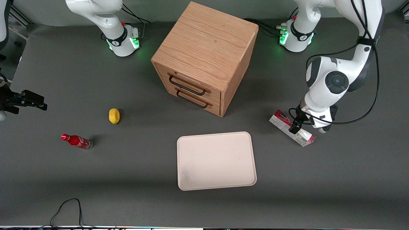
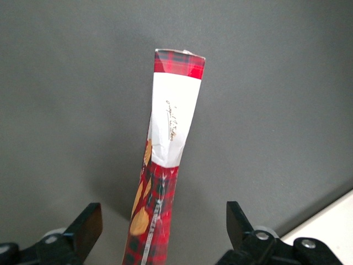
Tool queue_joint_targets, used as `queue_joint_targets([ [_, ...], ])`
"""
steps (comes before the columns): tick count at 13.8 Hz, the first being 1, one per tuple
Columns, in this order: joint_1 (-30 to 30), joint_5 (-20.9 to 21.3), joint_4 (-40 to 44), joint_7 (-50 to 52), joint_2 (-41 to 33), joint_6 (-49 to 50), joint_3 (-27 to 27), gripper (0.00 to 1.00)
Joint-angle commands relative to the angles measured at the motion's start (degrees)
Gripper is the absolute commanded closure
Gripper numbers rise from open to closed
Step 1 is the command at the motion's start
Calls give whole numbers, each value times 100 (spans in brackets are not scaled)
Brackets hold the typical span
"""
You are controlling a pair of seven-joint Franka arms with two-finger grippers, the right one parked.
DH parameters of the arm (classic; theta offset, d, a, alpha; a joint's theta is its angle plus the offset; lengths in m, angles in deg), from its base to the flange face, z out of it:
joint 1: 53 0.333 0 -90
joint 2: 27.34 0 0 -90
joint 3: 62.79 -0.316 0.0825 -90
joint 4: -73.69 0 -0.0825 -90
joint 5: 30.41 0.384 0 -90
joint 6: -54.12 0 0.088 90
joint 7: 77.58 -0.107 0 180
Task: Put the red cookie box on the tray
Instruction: 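Move the open left gripper over the red cookie box and lower, then close the left gripper on the end of the red cookie box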
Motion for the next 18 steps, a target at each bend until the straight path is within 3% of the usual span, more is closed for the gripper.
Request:
queue_joint_targets([
  [1, 5, 125, -67, 182, 291, -474, -7, 0],
  [7, 5, 134, -41, 147, 617, -818, -121, 1],
  [8, 5, 134, -41, 130, 618, -810, -130, 12],
  [11, 5, 134, -41, 129, 609, -801, -130, 74],
  [12, 5, 134, -41, 121, 609, -783, -130, 89],
  [13, 5, 134, -41, 121, 600, -766, -130, 97],
  [14, 5, 134, -32, 112, 591, -739, -130, 100],
  [18, 5, 334, 248, 94, 442, -206, -130, 100],
])
